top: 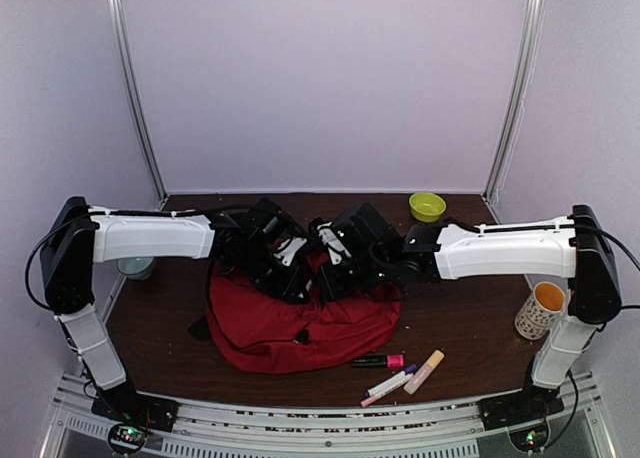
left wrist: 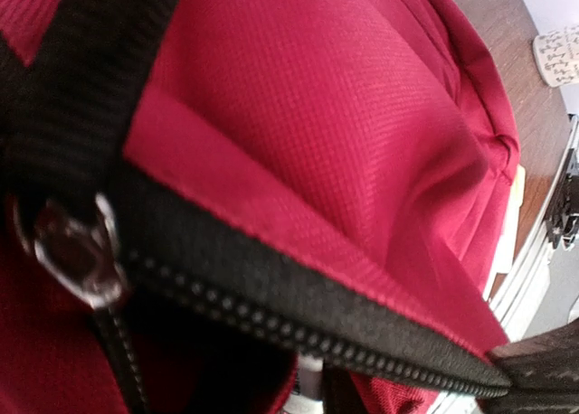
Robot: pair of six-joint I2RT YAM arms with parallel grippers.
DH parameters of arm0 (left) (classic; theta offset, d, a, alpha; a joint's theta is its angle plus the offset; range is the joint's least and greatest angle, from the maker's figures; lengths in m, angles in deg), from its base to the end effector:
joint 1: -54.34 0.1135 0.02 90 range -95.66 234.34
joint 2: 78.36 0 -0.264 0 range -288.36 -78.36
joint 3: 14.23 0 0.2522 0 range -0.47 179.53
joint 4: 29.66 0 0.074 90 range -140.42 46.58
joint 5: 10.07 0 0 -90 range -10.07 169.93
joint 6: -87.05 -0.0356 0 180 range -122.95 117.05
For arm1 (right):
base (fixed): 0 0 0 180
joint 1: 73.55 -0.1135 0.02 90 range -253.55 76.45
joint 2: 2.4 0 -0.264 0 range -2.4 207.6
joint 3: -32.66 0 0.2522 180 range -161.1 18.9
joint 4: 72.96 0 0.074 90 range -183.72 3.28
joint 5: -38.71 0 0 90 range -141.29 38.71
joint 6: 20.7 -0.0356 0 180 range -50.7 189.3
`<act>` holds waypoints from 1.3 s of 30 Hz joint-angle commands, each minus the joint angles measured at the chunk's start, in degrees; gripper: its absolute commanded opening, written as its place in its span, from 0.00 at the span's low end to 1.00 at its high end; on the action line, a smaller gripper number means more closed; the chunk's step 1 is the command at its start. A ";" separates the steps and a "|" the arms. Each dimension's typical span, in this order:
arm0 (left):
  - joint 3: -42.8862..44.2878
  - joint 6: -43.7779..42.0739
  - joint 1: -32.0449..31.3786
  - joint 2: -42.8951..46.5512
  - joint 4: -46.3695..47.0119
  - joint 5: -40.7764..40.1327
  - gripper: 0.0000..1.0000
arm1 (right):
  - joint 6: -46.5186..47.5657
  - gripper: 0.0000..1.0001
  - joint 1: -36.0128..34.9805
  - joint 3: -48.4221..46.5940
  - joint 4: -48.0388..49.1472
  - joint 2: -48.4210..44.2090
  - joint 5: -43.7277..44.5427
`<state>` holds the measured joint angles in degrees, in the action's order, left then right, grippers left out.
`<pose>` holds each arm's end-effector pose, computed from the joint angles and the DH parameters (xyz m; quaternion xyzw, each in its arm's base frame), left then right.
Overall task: Pack the student bag
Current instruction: Place the pen in the upper front pocket of the bag.
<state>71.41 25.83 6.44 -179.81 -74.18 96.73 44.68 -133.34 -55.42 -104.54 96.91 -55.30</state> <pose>0.2395 -0.2804 0.2096 0.1957 0.9368 -0.2679 0.1111 0.1943 0.3386 0.2505 -0.2900 0.8688 0.2925 0.2748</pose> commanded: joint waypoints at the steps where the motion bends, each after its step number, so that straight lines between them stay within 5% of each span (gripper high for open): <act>1: 0.11 1.15 1.76 -4.19 7.57 -2.14 0.00 | -0.65 0.00 -0.05 1.38 -0.11 -2.52 0.46; 6: -0.84 2.27 1.75 -4.38 8.28 -1.30 0.00 | -1.69 0.00 0.42 2.18 0.21 -2.66 1.01; 14: -7.08 3.02 1.67 4.19 15.50 3.68 0.37 | -3.00 0.00 2.21 3.08 1.08 -3.42 1.06; 21: -7.72 4.49 1.36 5.79 19.93 8.01 0.37 | -2.73 0.00 3.70 2.61 1.03 -4.28 0.53; 31: -4.02 3.99 0.15 2.26 20.44 10.39 0.21 | -3.21 0.00 4.36 3.96 1.30 -5.37 -0.12; 39: -5.18 1.46 -0.13 4.77 17.88 7.64 0.47 | -3.14 0.00 4.78 4.50 1.29 -6.20 -0.29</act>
<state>66.51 29.41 6.62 -178.01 -57.57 105.32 41.82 -128.92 -51.62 -103.17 93.19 -55.41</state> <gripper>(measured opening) 0.433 0.012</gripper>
